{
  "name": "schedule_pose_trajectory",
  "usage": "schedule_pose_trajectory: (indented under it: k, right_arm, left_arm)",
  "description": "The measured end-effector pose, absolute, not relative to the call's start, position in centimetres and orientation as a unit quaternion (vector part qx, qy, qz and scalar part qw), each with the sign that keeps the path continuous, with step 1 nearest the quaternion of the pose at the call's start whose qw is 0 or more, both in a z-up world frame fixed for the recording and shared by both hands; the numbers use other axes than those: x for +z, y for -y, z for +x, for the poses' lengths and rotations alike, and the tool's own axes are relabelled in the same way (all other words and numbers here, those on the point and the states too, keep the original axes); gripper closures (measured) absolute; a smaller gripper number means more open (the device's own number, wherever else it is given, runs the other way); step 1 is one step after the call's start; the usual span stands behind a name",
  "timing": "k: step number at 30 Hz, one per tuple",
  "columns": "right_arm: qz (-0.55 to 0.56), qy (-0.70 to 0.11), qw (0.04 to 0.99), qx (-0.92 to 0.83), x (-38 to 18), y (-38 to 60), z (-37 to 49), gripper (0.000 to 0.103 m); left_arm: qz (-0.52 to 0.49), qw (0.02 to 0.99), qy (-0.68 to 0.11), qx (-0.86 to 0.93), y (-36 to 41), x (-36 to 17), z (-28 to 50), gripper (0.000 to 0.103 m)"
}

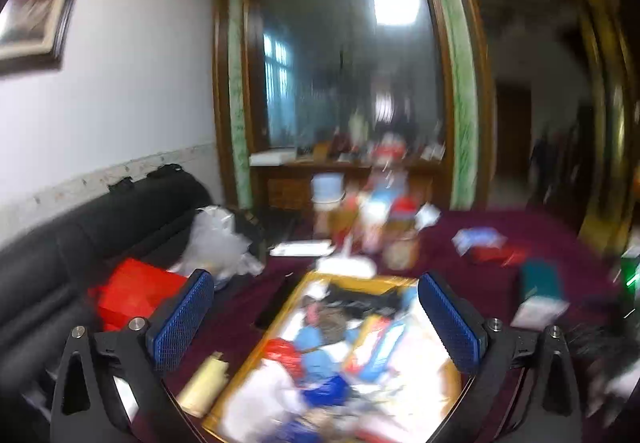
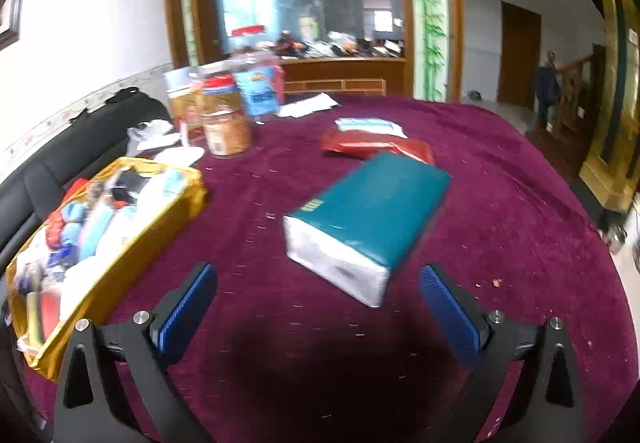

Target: Organize soft objects

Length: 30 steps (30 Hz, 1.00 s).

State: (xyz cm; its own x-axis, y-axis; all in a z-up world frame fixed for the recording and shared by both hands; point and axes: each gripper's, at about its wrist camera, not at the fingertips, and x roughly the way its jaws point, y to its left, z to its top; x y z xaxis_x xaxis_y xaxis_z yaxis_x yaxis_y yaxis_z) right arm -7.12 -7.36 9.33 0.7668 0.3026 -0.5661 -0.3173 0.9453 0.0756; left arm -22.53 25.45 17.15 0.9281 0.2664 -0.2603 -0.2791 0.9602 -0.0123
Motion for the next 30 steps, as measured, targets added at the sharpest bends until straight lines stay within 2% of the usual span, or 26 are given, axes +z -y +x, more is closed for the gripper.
schedule_pose_trajectory:
  k: [5, 8, 13, 19, 30]
  right_arm:
    - [-0.011, -0.285, 0.925, 0.249, 12.4, 2.5, -12.7, 0.002]
    - [-0.013, -0.284, 0.919, 0.274, 13.2, 0.2, -16.0, 0.002]
    - [-0.029, -0.305, 0.908, 0.285, 11.8, -2.5, -18.2, 0.002]
    - [-0.072, -0.325, 0.904, 0.268, 10.3, -4.7, -19.5, 0.002]
    - [-0.116, -0.329, 0.897, 0.272, 9.8, -7.5, -19.9, 0.002]
  left_arm:
    - [-0.088, 0.965, -0.193, 0.153, -25.0, 15.2, -20.9, 0.0]
    - [-0.072, 0.96, -0.181, 0.199, -23.5, 14.3, -21.9, 0.0]
    - [-0.134, 0.94, -0.28, 0.144, -23.9, 11.1, -21.4, 0.0]
    - [-0.124, 0.933, -0.254, 0.223, -24.8, 10.9, -23.3, 0.0]
    - [-0.153, 0.932, -0.259, 0.201, -26.8, 10.0, -23.7, 0.0]
